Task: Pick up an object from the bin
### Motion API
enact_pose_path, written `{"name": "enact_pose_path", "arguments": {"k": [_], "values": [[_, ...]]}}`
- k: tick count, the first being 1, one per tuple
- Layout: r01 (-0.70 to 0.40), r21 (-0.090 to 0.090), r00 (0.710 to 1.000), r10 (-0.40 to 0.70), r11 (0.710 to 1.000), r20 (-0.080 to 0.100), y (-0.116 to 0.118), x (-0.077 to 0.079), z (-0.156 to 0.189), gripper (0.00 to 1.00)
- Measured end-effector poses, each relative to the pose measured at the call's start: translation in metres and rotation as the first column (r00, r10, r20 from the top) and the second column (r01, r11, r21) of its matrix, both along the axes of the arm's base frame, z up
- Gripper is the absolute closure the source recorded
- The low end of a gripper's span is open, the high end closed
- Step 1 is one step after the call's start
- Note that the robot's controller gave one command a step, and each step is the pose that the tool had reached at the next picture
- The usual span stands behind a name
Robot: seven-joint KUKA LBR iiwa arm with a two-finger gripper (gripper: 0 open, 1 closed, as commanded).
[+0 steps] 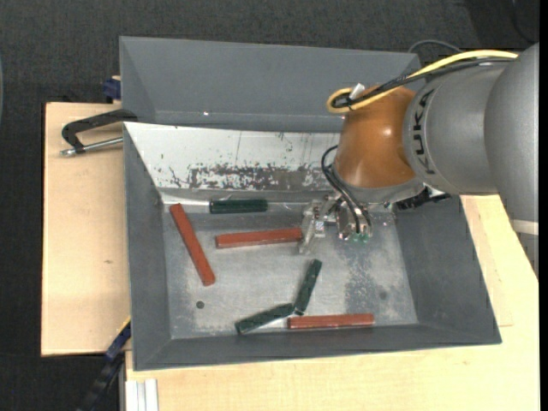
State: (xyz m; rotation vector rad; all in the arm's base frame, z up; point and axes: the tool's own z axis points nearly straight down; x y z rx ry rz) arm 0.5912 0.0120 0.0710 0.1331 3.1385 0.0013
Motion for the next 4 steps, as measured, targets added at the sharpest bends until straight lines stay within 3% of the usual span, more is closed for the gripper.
{"name": "enact_pose_path", "arguments": {"k": [1, 2, 3, 4], "values": [[0.0, 0.0, 1.0, 0.0, 1.0, 0.0, 0.0, 0.0, 0.0, 1.0], [-0.06, 0.0, 0.998, 0.06, 0.998, 0.001, 0.061, -0.006, 0.056, 1.0], [-0.077, 0.001, 0.997, 0.077, 0.997, 0.005, 0.076, -0.007, 0.07, 1.0], [-0.523, -0.001, 0.852, 0.523, 0.852, 0.003, 0.046, -0.011, 0.004, 0.0]]}}
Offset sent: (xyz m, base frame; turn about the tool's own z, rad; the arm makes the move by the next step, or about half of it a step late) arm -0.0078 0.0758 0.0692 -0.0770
